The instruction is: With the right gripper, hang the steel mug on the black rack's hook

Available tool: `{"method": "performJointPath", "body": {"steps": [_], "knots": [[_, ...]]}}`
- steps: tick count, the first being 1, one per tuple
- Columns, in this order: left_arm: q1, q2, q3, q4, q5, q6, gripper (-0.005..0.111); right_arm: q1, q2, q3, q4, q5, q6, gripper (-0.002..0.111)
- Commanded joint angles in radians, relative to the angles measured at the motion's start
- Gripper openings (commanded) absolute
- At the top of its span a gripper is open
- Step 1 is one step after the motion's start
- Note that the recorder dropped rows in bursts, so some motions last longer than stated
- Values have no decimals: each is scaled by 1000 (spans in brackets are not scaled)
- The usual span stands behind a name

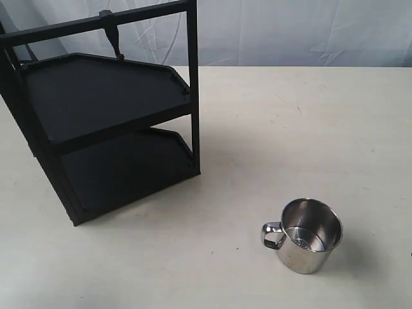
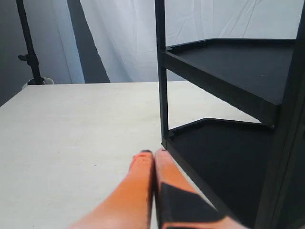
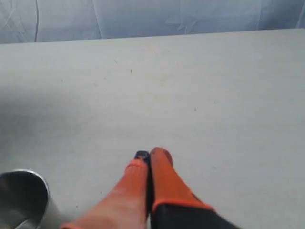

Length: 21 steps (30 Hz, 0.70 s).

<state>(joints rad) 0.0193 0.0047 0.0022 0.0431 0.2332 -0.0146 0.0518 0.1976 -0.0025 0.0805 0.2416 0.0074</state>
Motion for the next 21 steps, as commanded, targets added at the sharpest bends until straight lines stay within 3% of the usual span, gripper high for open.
{"method": "performJointPath", "body": {"steps": [1, 7, 11, 16, 21], "knots": [[-1, -5, -2, -1, -2, -2, 2, 4, -7, 2, 80, -220, 57, -1], [-1, -5, -2, -1, -2, -2, 2, 8, -7, 2, 549, -486, 443, -1], [-1, -5, -2, -1, -2, -2, 2, 8, -7, 2, 576, -476, 510, -1], [-1, -5, -2, -1, -2, -2, 2, 8, 40, -109, 488, -150, 425, -1], [-1, -5, -2, -1, -2, -2, 2, 8, 313, -409, 133, 250, 379, -1]]}}
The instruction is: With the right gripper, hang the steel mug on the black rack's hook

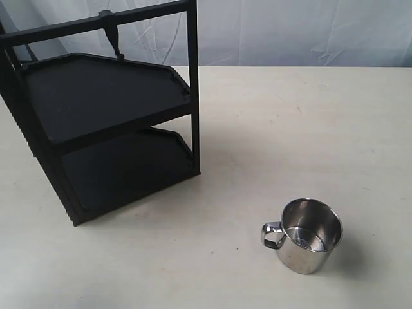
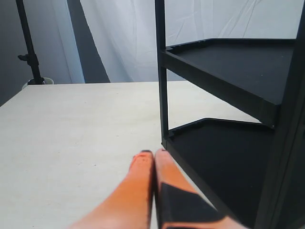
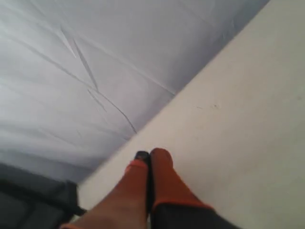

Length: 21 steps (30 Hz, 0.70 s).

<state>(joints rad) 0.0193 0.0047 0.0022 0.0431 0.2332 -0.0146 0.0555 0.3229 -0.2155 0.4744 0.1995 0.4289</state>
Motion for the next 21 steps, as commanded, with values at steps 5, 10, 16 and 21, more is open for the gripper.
{"method": "performJointPath", "body": {"steps": [5, 10, 16, 21], "knots": [[-1, -5, -2, -1, -2, -2, 2, 4, 516, -452, -449, 645, -166, -1], [-1, -5, -2, -1, -2, -2, 2, 4, 794, -540, -323, 627, -429, -1], [-1, -5, -2, -1, -2, -2, 2, 4, 1026, -540, 9, 646, -760, 43], [-1, -5, -2, -1, -2, -2, 2, 4, 1128, -540, 100, 666, -833, 66]]}}
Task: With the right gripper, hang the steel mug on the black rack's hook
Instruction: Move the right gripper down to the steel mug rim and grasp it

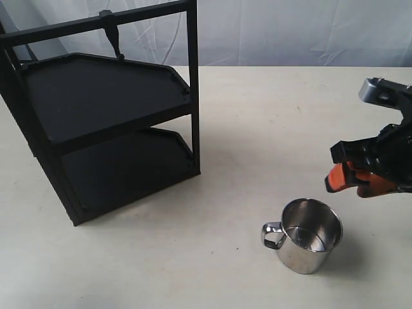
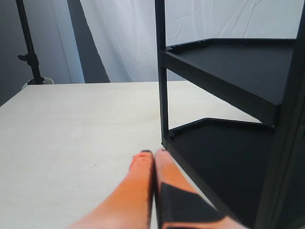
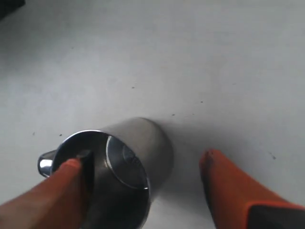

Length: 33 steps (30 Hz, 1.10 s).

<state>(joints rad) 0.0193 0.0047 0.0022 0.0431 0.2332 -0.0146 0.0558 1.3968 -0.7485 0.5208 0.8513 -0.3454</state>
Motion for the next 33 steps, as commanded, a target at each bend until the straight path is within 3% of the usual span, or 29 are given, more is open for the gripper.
{"method": "performJointPath", "body": {"steps": [1, 6, 29, 33], "knots": [[-1, -5, -2, -1, -2, -2, 2, 4, 63, -7, 51, 14, -58, 63], [-1, -5, -2, -1, -2, -2, 2, 4, 78, -7, 55, 49, -58, 51], [-1, -5, -2, -1, -2, -2, 2, 5, 211, -5, 63, 83, -58, 50], [-1, -5, -2, -1, -2, -2, 2, 45, 255, -5, 66, 74, -58, 50]]}}
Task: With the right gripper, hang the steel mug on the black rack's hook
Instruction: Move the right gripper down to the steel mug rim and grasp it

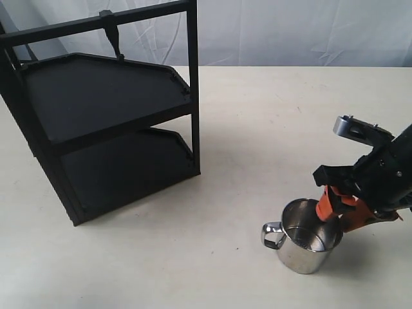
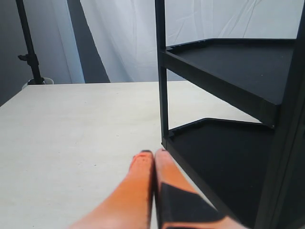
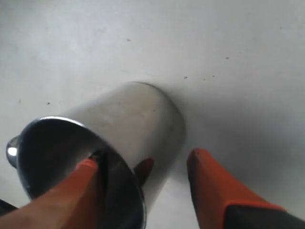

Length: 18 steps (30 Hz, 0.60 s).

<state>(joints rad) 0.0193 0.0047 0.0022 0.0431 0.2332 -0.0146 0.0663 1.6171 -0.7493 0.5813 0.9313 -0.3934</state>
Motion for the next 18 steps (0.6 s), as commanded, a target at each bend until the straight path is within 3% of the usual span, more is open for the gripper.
{"method": "performJointPath", "body": {"steps": [1, 4, 6, 12, 17, 18], "knots": [[-1, -5, -2, -1, -2, -2, 2, 49, 43, -4, 5, -10, -10, 50], [-1, -5, -2, -1, -2, -2, 2, 99, 66, -4, -12, -28, -10, 48], [-1, -5, -2, -1, -2, -2, 2, 126, 74, -4, -14, -32, -5, 40], [-1, -5, -2, -1, -2, -2, 2, 134, 77, -4, -5, -37, 10, -1], [-1, -5, -2, -1, -2, -2, 2, 134, 77, -4, 118, -4, -58, -1], [-1, -5, -2, -1, -2, -2, 2, 134, 77, -4, 238, 46, -153, -1]]}}
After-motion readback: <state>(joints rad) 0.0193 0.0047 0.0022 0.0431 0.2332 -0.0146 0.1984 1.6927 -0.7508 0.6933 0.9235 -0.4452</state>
